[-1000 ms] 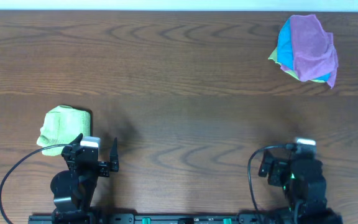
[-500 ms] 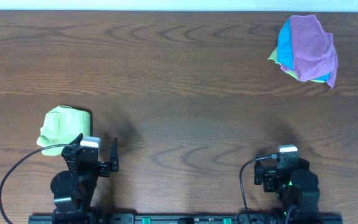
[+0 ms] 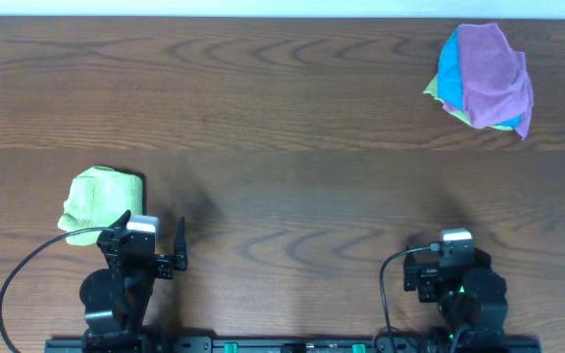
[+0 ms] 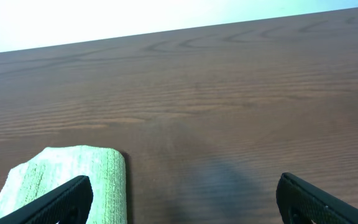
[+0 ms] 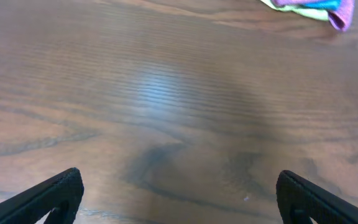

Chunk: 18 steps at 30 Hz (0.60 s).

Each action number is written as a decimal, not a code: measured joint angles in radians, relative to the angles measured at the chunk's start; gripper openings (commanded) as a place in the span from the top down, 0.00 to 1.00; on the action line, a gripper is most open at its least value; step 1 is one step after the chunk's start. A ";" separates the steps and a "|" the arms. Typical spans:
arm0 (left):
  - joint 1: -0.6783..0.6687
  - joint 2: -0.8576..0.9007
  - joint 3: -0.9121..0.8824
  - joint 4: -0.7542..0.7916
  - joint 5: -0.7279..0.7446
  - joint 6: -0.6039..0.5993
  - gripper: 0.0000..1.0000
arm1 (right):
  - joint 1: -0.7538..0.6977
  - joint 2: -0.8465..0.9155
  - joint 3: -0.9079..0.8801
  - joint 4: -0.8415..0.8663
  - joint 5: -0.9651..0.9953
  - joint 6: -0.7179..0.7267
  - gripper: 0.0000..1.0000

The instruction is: Fold the cloth

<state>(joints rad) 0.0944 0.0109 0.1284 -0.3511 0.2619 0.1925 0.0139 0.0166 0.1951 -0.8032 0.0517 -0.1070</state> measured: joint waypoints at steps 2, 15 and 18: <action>0.000 0.000 0.000 0.000 0.000 0.000 0.05 | 0.000 0.000 0.000 0.000 0.012 0.020 0.01; 0.000 0.000 0.000 0.000 0.000 0.000 0.05 | 0.000 0.000 0.000 0.000 0.036 0.050 0.01; 0.000 0.000 0.000 0.000 0.000 0.000 0.05 | 0.000 0.000 0.000 0.000 0.036 0.052 0.01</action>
<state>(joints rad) 0.0944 0.0109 0.1284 -0.3511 0.2619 0.1925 0.0139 0.0166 0.1951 -0.8028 0.0875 -0.0547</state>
